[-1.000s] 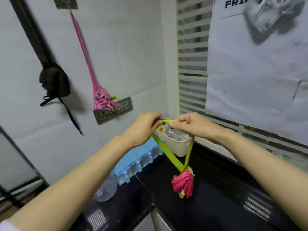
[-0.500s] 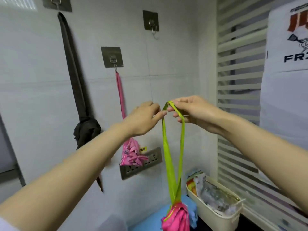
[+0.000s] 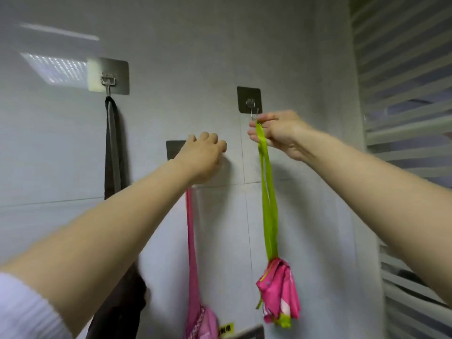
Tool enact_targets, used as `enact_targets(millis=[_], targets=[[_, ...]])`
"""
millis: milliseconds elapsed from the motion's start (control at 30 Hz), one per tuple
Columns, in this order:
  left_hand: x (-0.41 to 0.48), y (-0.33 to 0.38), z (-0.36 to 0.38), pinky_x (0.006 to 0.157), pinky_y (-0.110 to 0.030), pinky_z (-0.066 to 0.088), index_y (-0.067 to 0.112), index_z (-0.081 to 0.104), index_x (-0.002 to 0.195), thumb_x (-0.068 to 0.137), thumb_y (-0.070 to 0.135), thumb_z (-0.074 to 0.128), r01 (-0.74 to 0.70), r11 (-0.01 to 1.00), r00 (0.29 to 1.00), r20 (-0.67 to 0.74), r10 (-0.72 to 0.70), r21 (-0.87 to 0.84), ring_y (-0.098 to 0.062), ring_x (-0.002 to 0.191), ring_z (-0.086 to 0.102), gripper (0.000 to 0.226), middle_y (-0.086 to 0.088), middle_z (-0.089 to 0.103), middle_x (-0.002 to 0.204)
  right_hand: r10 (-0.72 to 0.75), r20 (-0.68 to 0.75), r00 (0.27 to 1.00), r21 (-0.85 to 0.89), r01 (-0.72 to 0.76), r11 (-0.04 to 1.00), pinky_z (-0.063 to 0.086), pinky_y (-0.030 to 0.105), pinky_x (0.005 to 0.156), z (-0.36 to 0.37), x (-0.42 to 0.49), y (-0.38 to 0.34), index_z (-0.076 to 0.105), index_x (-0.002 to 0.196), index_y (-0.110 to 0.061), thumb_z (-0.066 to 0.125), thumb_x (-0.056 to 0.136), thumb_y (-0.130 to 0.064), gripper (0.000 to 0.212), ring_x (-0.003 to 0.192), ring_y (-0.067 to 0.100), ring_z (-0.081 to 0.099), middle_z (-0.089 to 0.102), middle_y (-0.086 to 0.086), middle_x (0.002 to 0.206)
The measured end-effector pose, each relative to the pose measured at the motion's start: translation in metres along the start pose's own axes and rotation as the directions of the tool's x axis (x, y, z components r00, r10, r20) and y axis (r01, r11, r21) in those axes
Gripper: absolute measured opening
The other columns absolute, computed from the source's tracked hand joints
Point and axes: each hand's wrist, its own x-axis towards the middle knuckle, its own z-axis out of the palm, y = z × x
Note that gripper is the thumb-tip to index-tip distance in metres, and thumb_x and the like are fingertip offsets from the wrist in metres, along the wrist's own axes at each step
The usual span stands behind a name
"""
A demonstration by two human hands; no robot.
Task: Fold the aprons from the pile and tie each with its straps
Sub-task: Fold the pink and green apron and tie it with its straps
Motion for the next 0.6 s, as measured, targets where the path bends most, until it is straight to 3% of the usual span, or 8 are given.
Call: enact_targets(millis=[67,100,167,233,367,467,600], targets=[[0.015,-0.011,0.006,0.096,-0.038,0.032,0.019,0.043,0.131,0.094,0.016,0.049,-0.015,0.994,0.999,-0.049,0.02,0.107,-0.024,0.115,0.04,0.038,-0.006,0.043,0.129,-0.156,-0.045,0.987,-0.175,0.146,0.974,0.055,0.022,0.051,-0.001,0.023,-0.004,0.053,0.082,-0.005,0.041,0.092,0.014,0.025,0.063,0.021,0.057,0.057,0.023,0.097],[0.021,-0.015,0.007,0.096,-0.038,0.032,0.019,0.042,0.131,0.092,0.014,0.051,-0.02,0.988,0.997,-0.067,0.03,0.153,-0.024,0.116,0.039,0.04,-0.006,0.041,0.13,-0.234,-0.051,0.971,-0.288,0.211,0.934,0.058,0.028,0.06,-0.004,0.036,-0.005,0.052,0.074,-0.01,0.047,0.089,0.014,0.029,0.066,0.023,0.058,0.06,0.022,0.094],[0.03,-0.019,0.01,0.095,-0.038,0.032,0.019,0.04,0.132,0.089,0.014,0.054,-0.021,0.973,0.993,-0.105,0.047,0.231,-0.024,0.119,0.037,0.046,-0.005,0.038,0.134,-0.376,-0.053,0.925,-0.523,0.295,0.799,0.055,0.037,0.082,-0.009,0.059,-0.006,0.053,0.069,-0.019,0.061,0.081,0.007,0.03,0.079,0.023,0.062,0.067,0.02,0.096],[0.034,-0.018,0.012,0.093,-0.038,0.031,0.02,0.037,0.133,0.088,0.017,0.054,-0.027,0.957,0.988,-0.14,0.07,0.29,-0.024,0.119,0.035,0.048,-0.005,0.035,0.136,-0.439,-0.04,0.898,-0.623,0.321,0.713,0.051,0.035,0.086,-0.012,0.076,-0.007,0.056,0.075,-0.018,0.071,0.075,0.0,0.024,0.086,0.023,0.063,0.069,0.016,0.094],[0.035,-0.015,0.016,0.094,-0.041,0.028,0.018,0.035,0.133,0.093,0.022,0.039,-0.028,0.952,0.979,-0.184,0.087,0.304,-0.026,0.119,0.033,0.041,-0.007,0.033,0.137,-0.432,0.027,0.902,-0.715,0.319,0.622,0.039,0.023,0.064,-0.01,0.102,-0.003,0.055,0.074,-0.018,0.075,0.071,-0.005,0.024,0.068,0.016,0.052,0.056,0.002,0.067],[0.032,-0.015,0.017,0.096,-0.041,0.026,0.018,0.036,0.133,0.094,0.024,0.037,-0.035,0.958,0.975,-0.2,0.096,0.286,-0.026,0.119,0.033,0.04,-0.007,0.034,0.136,-0.399,0.038,0.916,-0.795,0.269,0.544,0.036,0.022,0.069,-0.008,0.111,0.01,0.067,0.093,-0.004,0.075,0.07,-0.006,0.025,0.079,0.02,0.055,0.06,0.01,0.08],[0.029,-0.015,0.02,0.096,-0.041,0.025,0.017,0.037,0.132,0.092,0.022,0.036,-0.028,0.96,0.97,-0.226,0.094,0.277,-0.027,0.116,0.035,0.04,-0.007,0.035,0.135,-0.363,0.022,0.932,-0.852,0.207,0.48,0.045,0.027,0.071,-0.009,0.11,0.021,0.07,0.081,0.001,0.073,0.073,-0.012,0.015,0.09,0.034,0.062,0.067,0.024,0.09]])
